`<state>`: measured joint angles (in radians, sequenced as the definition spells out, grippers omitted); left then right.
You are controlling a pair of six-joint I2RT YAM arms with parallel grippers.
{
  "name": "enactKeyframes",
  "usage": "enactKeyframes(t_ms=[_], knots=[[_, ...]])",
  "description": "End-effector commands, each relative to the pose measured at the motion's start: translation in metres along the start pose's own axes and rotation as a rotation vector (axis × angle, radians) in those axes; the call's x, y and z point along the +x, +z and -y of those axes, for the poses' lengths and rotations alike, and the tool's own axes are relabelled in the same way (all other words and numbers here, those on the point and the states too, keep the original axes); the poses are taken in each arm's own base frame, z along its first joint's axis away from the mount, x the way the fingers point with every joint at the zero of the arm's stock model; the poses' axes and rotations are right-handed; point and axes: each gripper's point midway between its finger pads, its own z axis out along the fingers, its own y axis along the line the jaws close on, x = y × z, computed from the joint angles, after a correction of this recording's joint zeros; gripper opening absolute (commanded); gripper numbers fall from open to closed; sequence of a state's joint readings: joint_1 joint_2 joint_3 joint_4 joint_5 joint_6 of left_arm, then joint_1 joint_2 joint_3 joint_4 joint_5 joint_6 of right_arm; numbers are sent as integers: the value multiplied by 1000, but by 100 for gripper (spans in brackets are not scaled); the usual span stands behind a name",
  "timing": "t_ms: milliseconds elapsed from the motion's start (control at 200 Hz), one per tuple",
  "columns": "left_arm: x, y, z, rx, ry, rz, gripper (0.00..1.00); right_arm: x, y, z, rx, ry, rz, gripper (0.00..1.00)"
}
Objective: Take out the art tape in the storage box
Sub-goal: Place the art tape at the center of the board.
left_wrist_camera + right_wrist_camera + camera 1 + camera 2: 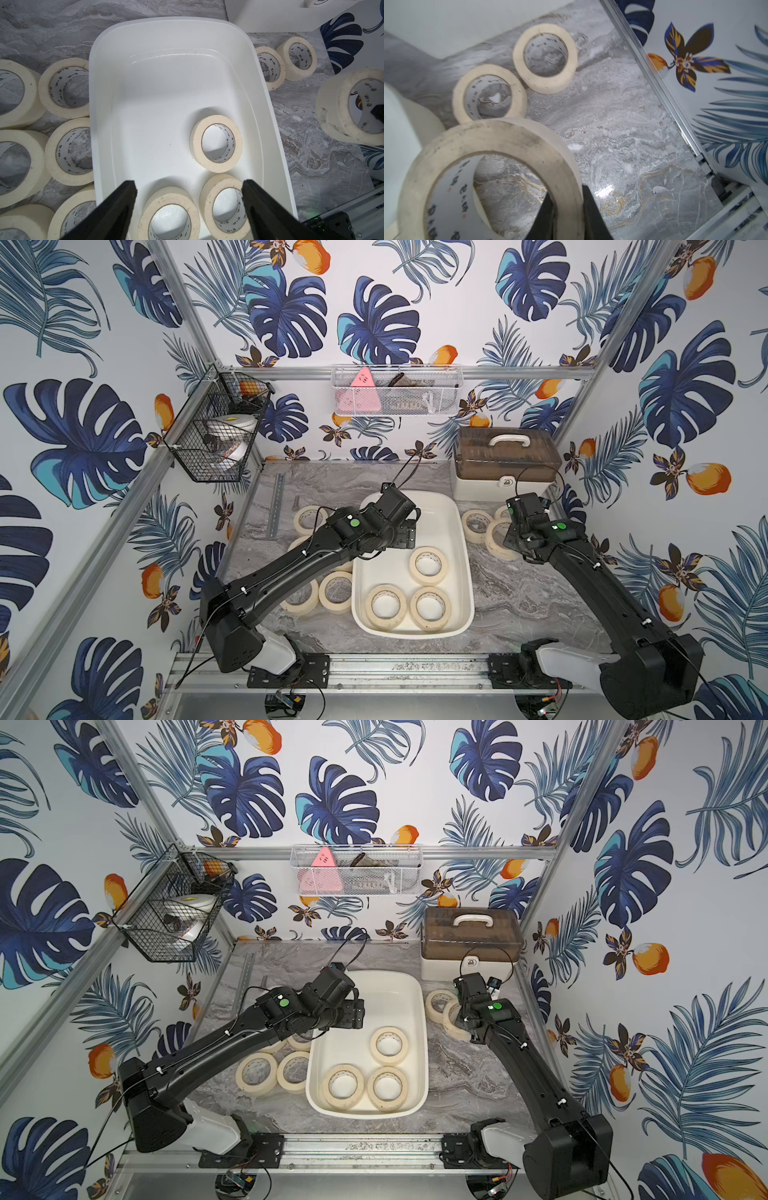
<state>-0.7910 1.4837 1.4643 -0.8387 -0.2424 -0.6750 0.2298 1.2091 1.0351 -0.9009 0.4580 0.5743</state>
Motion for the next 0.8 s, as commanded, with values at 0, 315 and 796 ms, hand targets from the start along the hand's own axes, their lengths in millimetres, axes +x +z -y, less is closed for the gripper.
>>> enactKeyframes(t_ms=[0,315,796], knots=[[1,2,-2,0,-21,-6,88,0,16,-9,-37,80,21,0],[8,9,-14,-22,-35,-21,88,37,62,-29,-66,53,-92,0],[9,14,-21,-39,-36,-30,88,47,99,-40,-11,-28,-139,0]])
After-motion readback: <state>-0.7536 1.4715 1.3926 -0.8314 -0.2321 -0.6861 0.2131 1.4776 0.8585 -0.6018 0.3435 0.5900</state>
